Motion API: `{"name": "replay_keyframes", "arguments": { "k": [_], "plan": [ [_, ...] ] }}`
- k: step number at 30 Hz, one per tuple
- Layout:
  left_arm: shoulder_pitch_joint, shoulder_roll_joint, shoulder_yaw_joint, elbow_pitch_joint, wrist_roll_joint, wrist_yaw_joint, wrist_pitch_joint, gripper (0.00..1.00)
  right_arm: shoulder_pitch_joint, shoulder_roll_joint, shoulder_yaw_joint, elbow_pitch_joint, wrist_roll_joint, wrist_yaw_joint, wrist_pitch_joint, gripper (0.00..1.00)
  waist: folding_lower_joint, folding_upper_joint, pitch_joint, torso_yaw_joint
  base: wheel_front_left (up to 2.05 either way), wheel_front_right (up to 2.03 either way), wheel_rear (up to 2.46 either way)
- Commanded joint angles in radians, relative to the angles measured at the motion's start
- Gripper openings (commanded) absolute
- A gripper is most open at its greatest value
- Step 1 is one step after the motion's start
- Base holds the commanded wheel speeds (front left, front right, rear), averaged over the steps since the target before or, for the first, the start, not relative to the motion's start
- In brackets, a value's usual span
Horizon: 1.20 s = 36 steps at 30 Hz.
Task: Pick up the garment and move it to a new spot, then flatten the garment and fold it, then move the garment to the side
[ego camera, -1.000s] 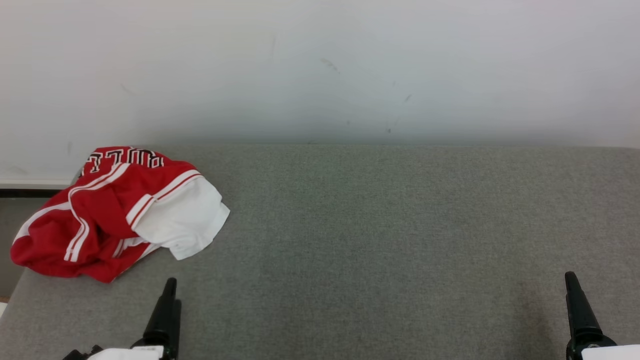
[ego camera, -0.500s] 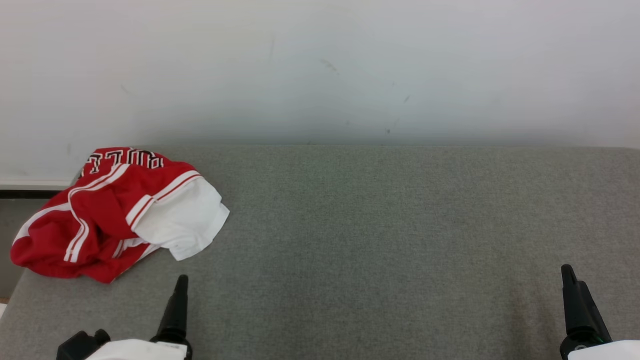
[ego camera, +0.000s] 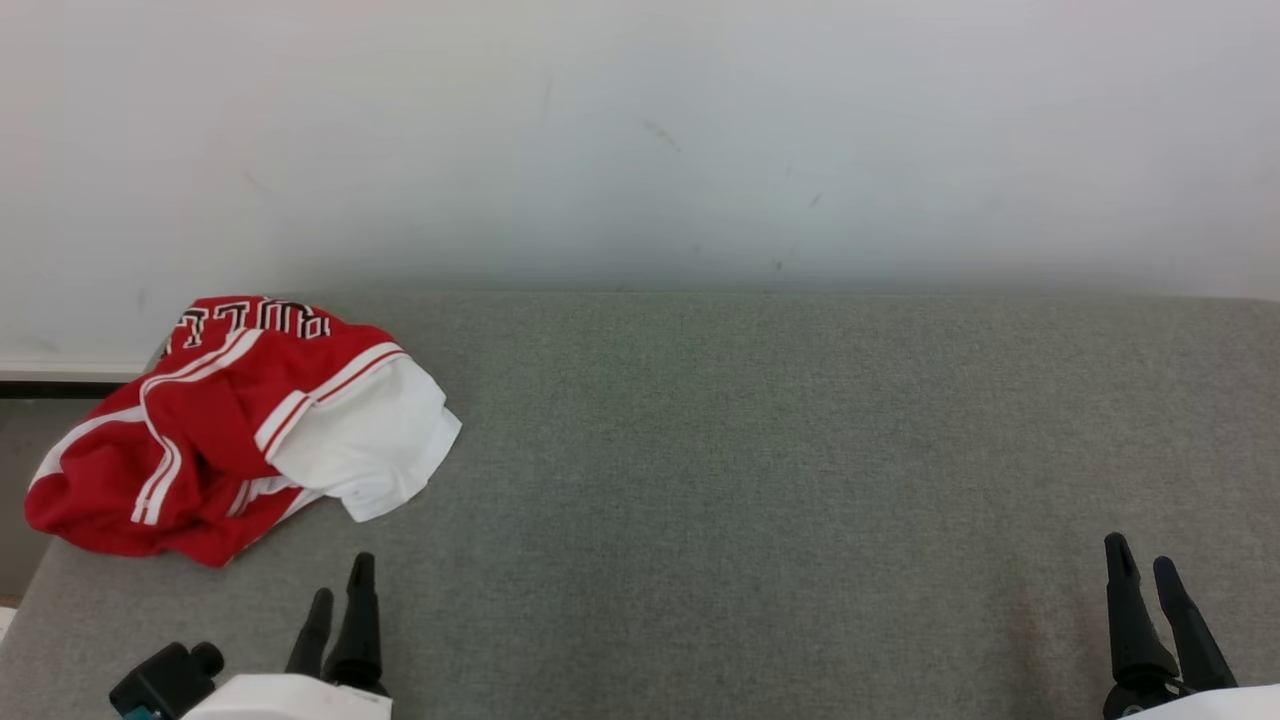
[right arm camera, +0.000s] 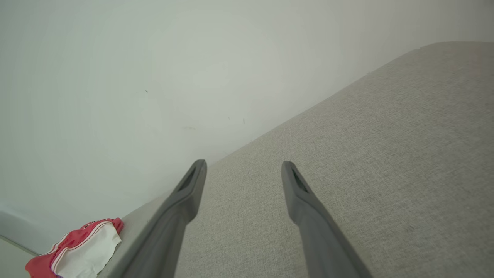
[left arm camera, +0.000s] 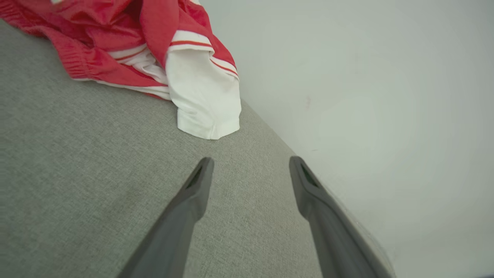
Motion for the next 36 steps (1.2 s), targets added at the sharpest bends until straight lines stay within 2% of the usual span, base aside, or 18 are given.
{"name": "replay_keyframes", "arguments": {
  "k": [1,18,36],
  "plan": [
    [-0.014,0.014,-0.003,-0.007,0.039,0.006,-0.008,1.00,-0.006,-0.011,0.004,-0.016,-0.037,0.001,-0.010,1.00,0.0000,-0.0001,0.000,0.000,0.00,0.00,0.00],
    [-0.018,0.036,-0.018,0.026,0.263,0.043,-0.059,1.00,0.017,-0.027,0.015,-0.004,-0.246,0.001,-0.061,1.00,0.0000,-0.0001,-0.003,-0.004,0.00,0.00,0.00],
    [-0.014,0.054,-0.038,0.018,0.452,0.068,-0.107,1.00,0.036,-0.044,0.027,0.010,-0.425,0.001,-0.109,1.00,0.0000,-0.0001,-0.004,-0.007,0.00,0.00,0.00]
  ]
}}
